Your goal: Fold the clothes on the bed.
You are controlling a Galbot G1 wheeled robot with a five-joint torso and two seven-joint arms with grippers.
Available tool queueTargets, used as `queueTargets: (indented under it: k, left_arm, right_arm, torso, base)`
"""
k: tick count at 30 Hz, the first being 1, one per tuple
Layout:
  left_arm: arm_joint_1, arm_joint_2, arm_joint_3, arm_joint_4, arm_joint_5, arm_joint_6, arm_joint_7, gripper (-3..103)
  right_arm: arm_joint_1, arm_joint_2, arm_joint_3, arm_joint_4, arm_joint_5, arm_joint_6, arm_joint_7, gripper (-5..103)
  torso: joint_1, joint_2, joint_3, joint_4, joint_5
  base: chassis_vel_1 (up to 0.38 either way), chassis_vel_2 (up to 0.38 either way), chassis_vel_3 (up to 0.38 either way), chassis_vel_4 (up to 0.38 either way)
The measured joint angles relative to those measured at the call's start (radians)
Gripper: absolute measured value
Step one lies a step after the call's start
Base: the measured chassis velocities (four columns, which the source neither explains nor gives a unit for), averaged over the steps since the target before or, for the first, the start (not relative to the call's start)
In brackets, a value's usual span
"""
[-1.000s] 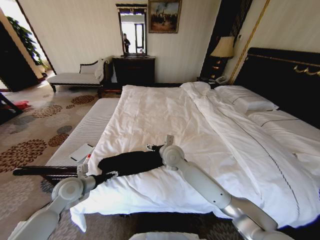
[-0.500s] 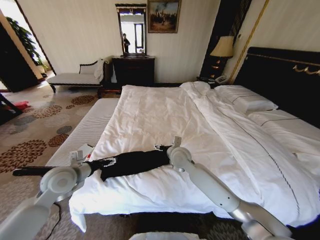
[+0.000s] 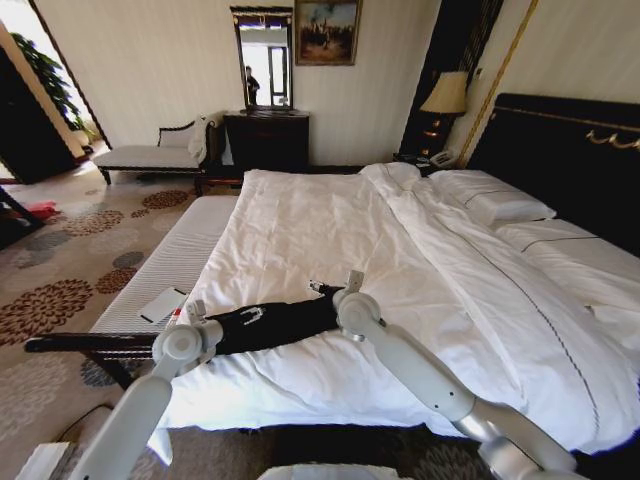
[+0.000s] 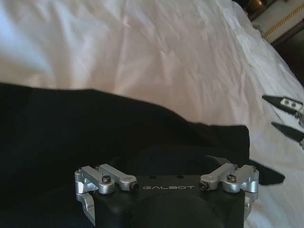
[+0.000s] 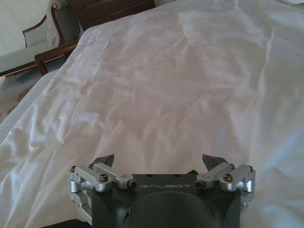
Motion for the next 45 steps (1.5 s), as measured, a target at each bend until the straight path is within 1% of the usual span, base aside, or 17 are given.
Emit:
queueTargets:
  k: [4, 8, 13, 19, 21, 23, 24, 27, 29, 30, 32, 35, 37, 39, 40, 43, 45]
  left_arm:
    - [0.05, 0.074, 0.019, -0.053, -0.001, -0.003, 0.014, 100]
    - [0.126, 0.215, 0.024, -0.109, 0.02, -0.006, 0.021, 100]
    - [0.183, 0.277, -0.009, -0.147, 0.054, -0.015, 0.033, 100]
    - [0.181, 0.283, -0.052, -0.202, 0.092, -0.039, 0.06, 100]
    - [0.148, 0.27, -0.081, -0.241, 0.125, -0.075, 0.1, 100]
    - [0.101, 0.241, -0.14, -0.313, 0.155, -0.145, 0.135, 100]
    - [0.101, 0.241, -0.14, -0.313, 0.155, -0.145, 0.135, 100]
    - [0.035, 0.208, -0.23, -0.394, 0.157, -0.228, 0.126, 100]
    - [0.023, 0.206, -0.251, -0.406, 0.157, -0.241, 0.12, 100]
    - [0.005, 0.208, -0.295, -0.421, 0.155, -0.256, 0.11, 100]
    - [-0.004, 0.216, -0.351, -0.427, 0.144, -0.264, 0.099, 100]
    - [-0.003, 0.219, -0.379, -0.428, 0.135, -0.264, 0.092, 100]
    - [0.011, 0.221, -0.423, -0.431, 0.116, -0.265, 0.084, 100]
    - [0.017, 0.22, -0.438, -0.433, 0.105, -0.265, 0.081, 100]
    - [0.017, 0.22, -0.438, -0.433, 0.105, -0.265, 0.081, 100]
    - [0.02, 0.214, -0.453, -0.436, 0.087, -0.259, 0.073, 100]
    - [0.02, 0.214, -0.452, -0.436, 0.085, -0.255, 0.068, 100]
  right_arm:
    - [-0.007, -0.012, 0.009, 0.005, -0.005, 0.0, 0.002, 100]
    - [-0.022, -0.014, 0.025, 0.007, -0.016, 0.001, 0.004, 100]
    - [-0.036, -0.012, 0.035, 0.008, -0.032, 0.006, 0.0, 100]
    - [-0.031, -0.027, 0.057, -0.008, 0.001, 0.003, -0.012, 100]
    - [-0.016, -0.029, 0.084, -0.008, 0.1, -0.017, 0.01, 100]
    - [0.006, -0.024, 0.106, -0.009, 0.231, -0.077, 0.053, 100]
    - [0.006, -0.024, 0.106, -0.009, 0.231, -0.077, 0.053, 100]
    - [0.017, -0.024, 0.117, -0.013, 0.383, -0.158, 0.108, 100]
    - [0.017, -0.023, 0.122, -0.013, 0.423, -0.18, 0.122, 100]
    - [0.015, -0.022, 0.13, -0.011, 0.499, -0.234, 0.145, 100]
    - [0.009, -0.022, 0.128, -0.026, 0.523, -0.285, 0.132, 100]
    - [0.008, -0.013, 0.121, -0.054, 0.51, -0.305, 0.112, 100]
    - [0.011, 0.003, 0.109, -0.117, 0.421, -0.315, 0.045, 100]
    - [0.012, 0.002, 0.106, -0.14, 0.361, -0.314, 0.015, 100]
    - [0.012, 0.002, 0.106, -0.14, 0.361, -0.314, 0.015, 100]
    - [0.001, -0.019, 0.101, -0.161, 0.23, -0.278, -0.039, 100]
    - [-0.005, -0.033, 0.102, -0.169, 0.178, -0.251, -0.06, 100]
  torso:
    - [0.0, 0.0, 0.0, -0.0001, 0.0001]
    - [0.0, 0.0, 0.0, 0.0001, 0.0001]
    - [0.0, 0.0, 0.0, 0.0002, 0.0001]
    - [0.0, 0.0, 0.0, 0.0001, 0.0001]
    - [0.0, 0.0, 0.0, -0.0006, 0.0]
    - [0.0, 0.0, 0.0, -0.0002, 0.0001]
    - [0.0, 0.0, 0.0, -0.0002, 0.0001]
    - [0.0, 0.0, 0.0, -0.0001, 0.0002]
    - [0.0, 0.0, 0.0, -0.0003, 0.0003]
    - [0.0, 0.0, 0.0, -0.0002, 0.0002]
    - [0.0, 0.0, 0.0, -0.0001, 0.0002]
    - [0.0, 0.0, 0.0, -0.0001, 0.0]
    - [0.0, 0.0, 0.0, 0.0005, 0.0001]
    - [0.0, 0.0, 0.0, 0.0004, 0.0001]
    - [0.0, 0.0, 0.0, 0.0004, 0.0001]
    - [0.0, 0.0, 0.0, -0.0003, 0.0001]
    - [0.0, 0.0, 0.0, -0.0003, 0.0002]
  base:
    - [0.0, 0.0, 0.0, 0.0]
    - [0.0, 0.0, 0.0, 0.0]
    - [0.0, 0.0, 0.0, 0.0]
    - [0.0, 0.0, 0.0, 0.0]
    - [0.0, 0.0, 0.0, 0.0]
    - [0.0, 0.0, 0.0, 0.0]
    - [0.0, 0.0, 0.0, 0.0]
    - [0.0, 0.0, 0.0, 0.0]
    - [0.0, 0.0, 0.0, 0.0]
    - [0.0, 0.0, 0.0, 0.0]
    - [0.0, 0.0, 0.0, 0.0]
    - [0.0, 0.0, 0.0, 0.0]
    - [0.0, 0.0, 0.0, 0.0]
    - [0.0, 0.0, 0.0, 0.0]
    - [0.0, 0.0, 0.0, 0.0]
    - [0.0, 0.0, 0.0, 0.0]
    - [0.0, 0.0, 0.0, 0.0]
